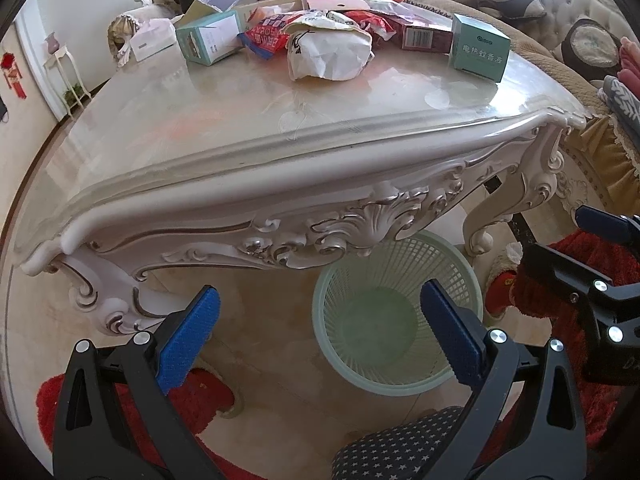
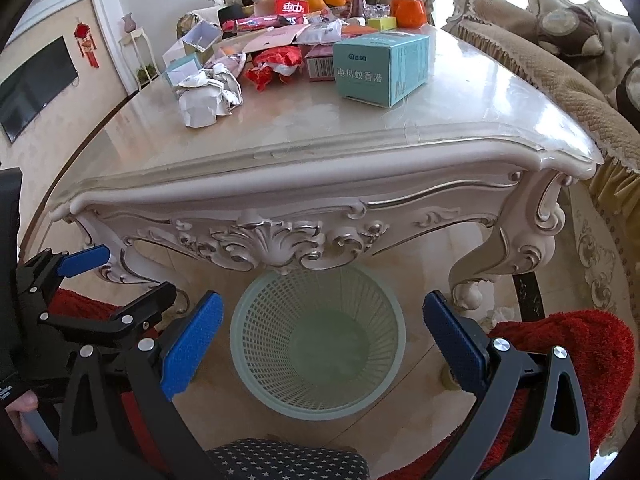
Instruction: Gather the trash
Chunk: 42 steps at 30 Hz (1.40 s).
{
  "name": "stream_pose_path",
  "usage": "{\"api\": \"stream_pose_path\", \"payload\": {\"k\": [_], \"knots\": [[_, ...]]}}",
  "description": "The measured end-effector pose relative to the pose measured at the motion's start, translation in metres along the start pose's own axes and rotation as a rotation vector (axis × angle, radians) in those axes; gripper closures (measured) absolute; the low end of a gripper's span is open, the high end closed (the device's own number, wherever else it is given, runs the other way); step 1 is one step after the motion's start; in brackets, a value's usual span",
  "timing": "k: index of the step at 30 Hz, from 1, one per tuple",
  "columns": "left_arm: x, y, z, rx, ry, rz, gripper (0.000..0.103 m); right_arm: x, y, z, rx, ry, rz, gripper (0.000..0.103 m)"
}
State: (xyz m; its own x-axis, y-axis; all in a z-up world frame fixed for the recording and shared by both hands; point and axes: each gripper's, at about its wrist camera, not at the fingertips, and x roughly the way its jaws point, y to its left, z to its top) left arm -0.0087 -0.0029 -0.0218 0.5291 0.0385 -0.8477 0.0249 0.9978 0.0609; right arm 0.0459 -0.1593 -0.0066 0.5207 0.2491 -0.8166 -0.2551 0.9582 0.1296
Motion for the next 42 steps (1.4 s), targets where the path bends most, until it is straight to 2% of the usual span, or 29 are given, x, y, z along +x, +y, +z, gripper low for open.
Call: {"api": "stream_pose_path", "payload": {"k": [8, 18, 20, 21, 24, 27, 29, 31, 33, 36, 42], "knots": [[-0.007, -0.003, -0.004, 0.006, -0.002, 0.012, 0.006, -0.006, 0.000, -0.005, 0.004, 0.000, 0.016, 0.007], [-0.009, -0.004, -0.006, 0.000, -0.003, 0.015, 0.006, -0.010, -0.001, -0.007, 0.007, -0.009, -0.006, 0.007], [-0.010, -0.002, -0.006, -0.015, -0.007, 0.013, 0.006, -0.012, -0.002, -0.005, 0.011, -0.024, -0.013, 0.007], [-0.012, 0.000, -0.005, -0.024, -0.019, 0.012, 0.006, -0.017, -0.002, 0.000, 0.015, -0.057, -0.022, 0.007], [-0.025, 0.008, 0.012, -0.049, -0.106, 0.015, 0.006, -0.035, -0.002, 0.024, 0.016, -0.195, -0.038, 0.007], [-0.031, 0.012, 0.042, -0.046, -0.190, 0.041, 0.006, -0.037, -0.002, 0.054, 0.020, -0.287, -0.070, 0.007], [-0.029, 0.014, 0.066, -0.059, -0.235, 0.063, 0.006, -0.027, -0.002, 0.073, 0.017, -0.308, -0.079, 0.007], [-0.024, 0.015, 0.087, -0.076, -0.270, 0.055, 0.006, -0.012, -0.003, 0.090, 0.009, -0.306, -0.087, 0.007], [-0.014, 0.011, 0.101, -0.066, -0.272, 0.071, 0.006, 0.000, -0.007, 0.105, 0.026, -0.306, -0.089, 0.007], [0.006, 0.006, 0.116, -0.044, -0.241, 0.049, 0.006, 0.013, -0.013, 0.124, 0.028, -0.316, -0.125, 0.007], [0.029, 0.004, 0.136, -0.036, -0.233, 0.067, 0.006, 0.030, -0.020, 0.139, 0.083, -0.304, -0.155, 0.007]]}}
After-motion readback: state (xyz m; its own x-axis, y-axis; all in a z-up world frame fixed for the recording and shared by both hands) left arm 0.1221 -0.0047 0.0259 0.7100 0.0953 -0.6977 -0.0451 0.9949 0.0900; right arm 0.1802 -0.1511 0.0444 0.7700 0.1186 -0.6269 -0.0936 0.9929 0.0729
